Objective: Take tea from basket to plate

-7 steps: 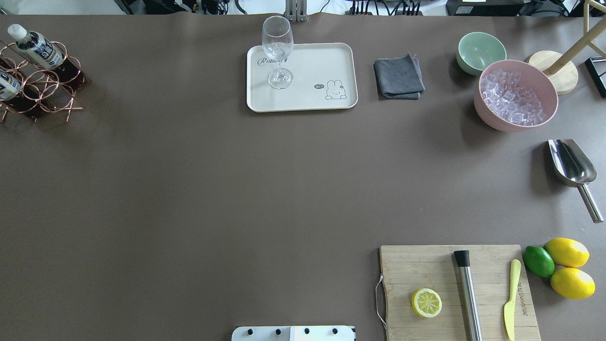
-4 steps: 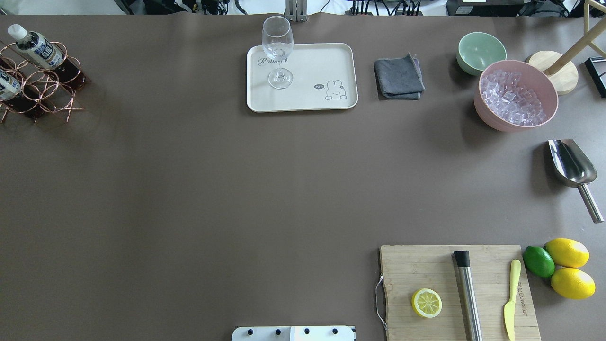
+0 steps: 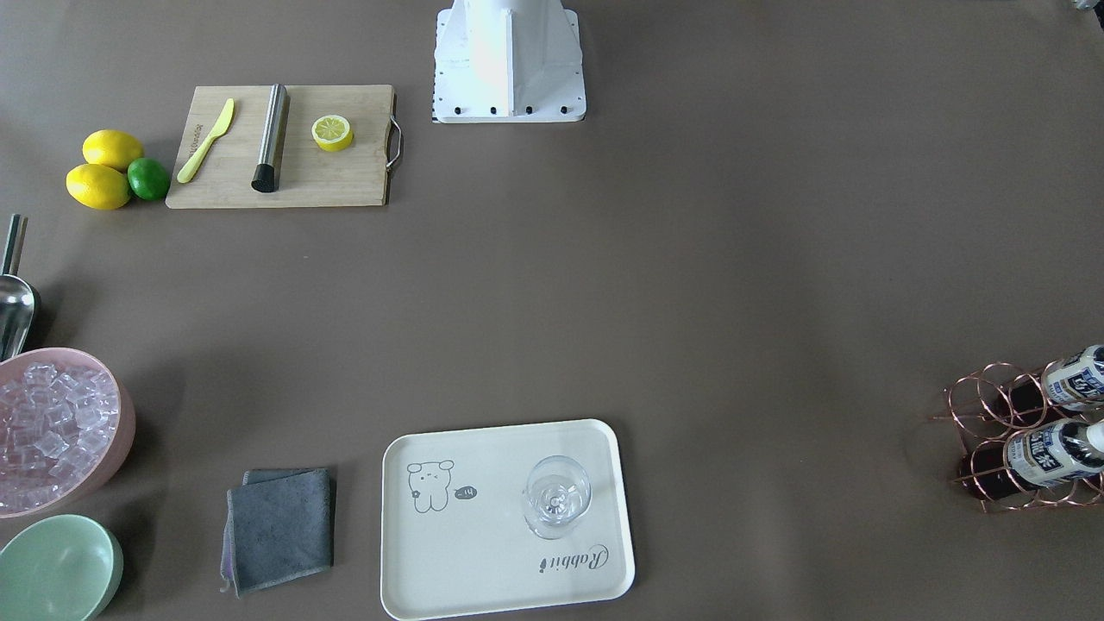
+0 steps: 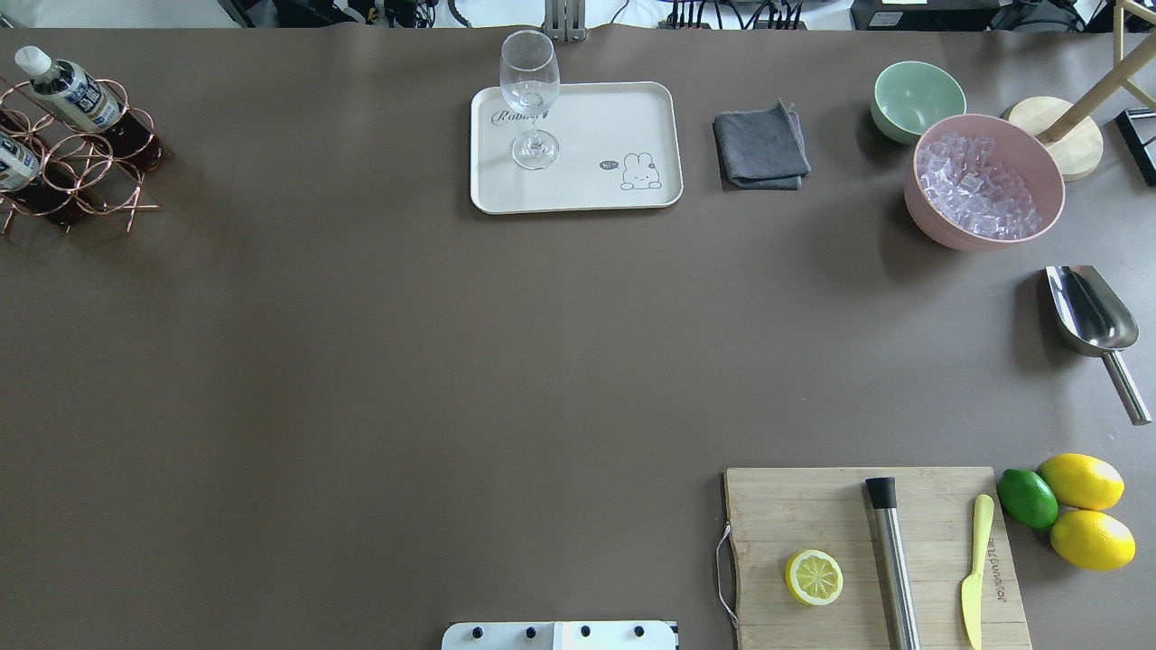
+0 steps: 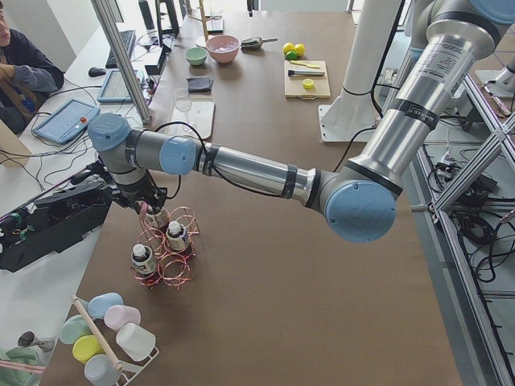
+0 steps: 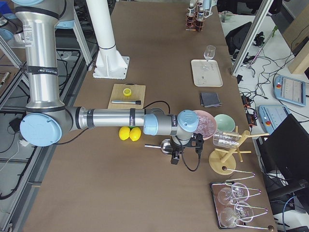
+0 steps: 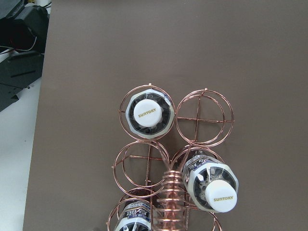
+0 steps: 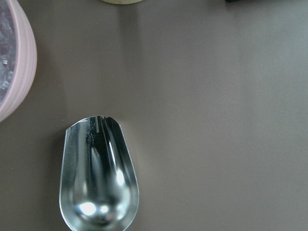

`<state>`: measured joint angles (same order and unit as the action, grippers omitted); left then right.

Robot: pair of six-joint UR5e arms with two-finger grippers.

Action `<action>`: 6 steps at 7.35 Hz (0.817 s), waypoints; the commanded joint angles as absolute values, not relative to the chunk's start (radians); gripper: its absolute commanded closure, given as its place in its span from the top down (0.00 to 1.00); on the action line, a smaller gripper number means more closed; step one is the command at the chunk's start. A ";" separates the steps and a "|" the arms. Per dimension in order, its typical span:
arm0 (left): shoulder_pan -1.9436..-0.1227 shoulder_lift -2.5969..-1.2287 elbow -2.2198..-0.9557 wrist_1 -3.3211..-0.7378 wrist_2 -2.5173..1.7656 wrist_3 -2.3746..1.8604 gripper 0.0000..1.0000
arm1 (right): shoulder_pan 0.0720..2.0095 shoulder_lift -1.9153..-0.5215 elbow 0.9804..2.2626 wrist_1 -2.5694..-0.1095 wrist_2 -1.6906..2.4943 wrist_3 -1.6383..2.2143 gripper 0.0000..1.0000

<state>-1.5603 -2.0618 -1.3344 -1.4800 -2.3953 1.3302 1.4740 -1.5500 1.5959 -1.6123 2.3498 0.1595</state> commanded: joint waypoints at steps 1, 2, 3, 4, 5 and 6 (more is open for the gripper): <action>-1.569 -2.062 -1.338 -1.474 -2.395 1.327 0.00 | 1.435 -1.520 1.688 -1.612 2.350 0.173 1.00; -1.571 -2.063 -1.341 -1.473 -2.395 1.327 0.00 | 1.416 -1.476 1.721 -1.612 2.355 0.196 1.00; -1.575 -2.063 -1.347 -1.460 -2.398 1.327 0.00 | 1.396 -1.461 1.750 -1.606 2.365 0.183 1.00; -1.583 -2.063 -1.383 -1.430 -2.410 1.327 0.00 | 1.379 -1.451 1.773 -1.564 2.394 0.155 1.00; -1.588 -2.062 -1.428 -1.380 -2.421 1.327 0.00 | 1.371 -1.453 1.764 -1.508 2.411 0.150 1.00; -1.589 -2.059 -1.484 -1.323 -2.430 1.327 0.00 | 1.347 -1.457 1.767 -1.452 2.411 0.159 1.00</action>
